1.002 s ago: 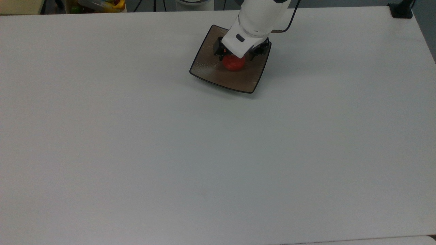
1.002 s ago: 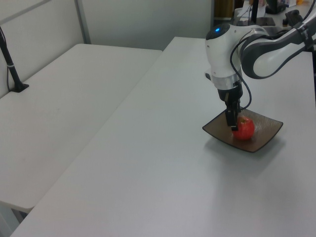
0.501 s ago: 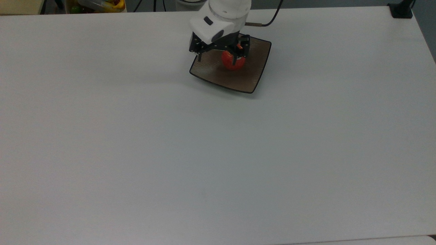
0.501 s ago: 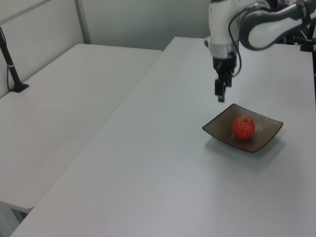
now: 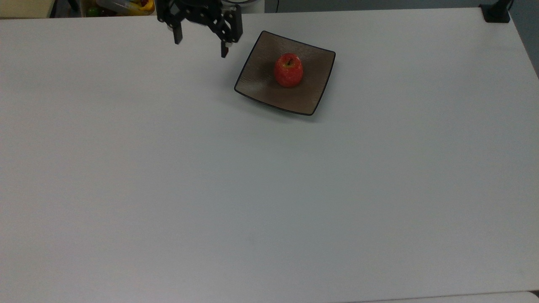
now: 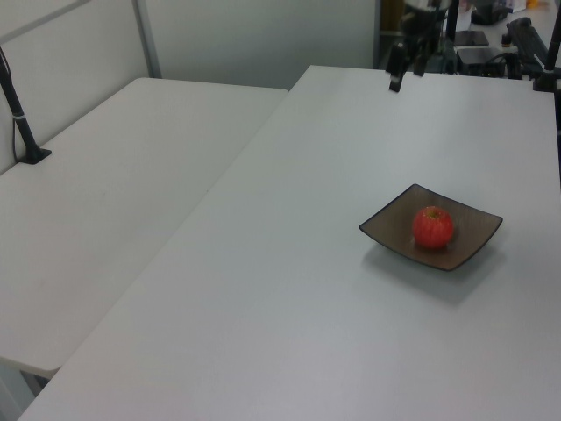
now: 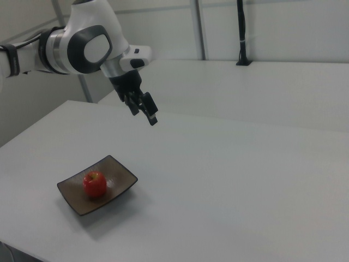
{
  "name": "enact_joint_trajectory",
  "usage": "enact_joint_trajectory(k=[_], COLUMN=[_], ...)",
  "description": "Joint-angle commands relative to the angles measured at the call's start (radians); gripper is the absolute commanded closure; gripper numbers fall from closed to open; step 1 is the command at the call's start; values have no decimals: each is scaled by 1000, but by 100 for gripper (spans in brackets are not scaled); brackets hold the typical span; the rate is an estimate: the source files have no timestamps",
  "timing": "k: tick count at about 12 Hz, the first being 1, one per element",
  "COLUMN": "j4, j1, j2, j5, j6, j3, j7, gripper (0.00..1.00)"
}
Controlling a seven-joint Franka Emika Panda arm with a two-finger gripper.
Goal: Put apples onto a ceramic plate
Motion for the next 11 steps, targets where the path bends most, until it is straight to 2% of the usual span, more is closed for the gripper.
enact_joint_trajectory(k=[1,5,11], j4=[-53,-87,-79], j1=[6,20,32], j2=[-38,-24,13], j5=[78,78,78], j6=[-6,-6,-20], j3=[-48,-45,-35], j7=[-82,-118,-140], gripper=[0,0,0])
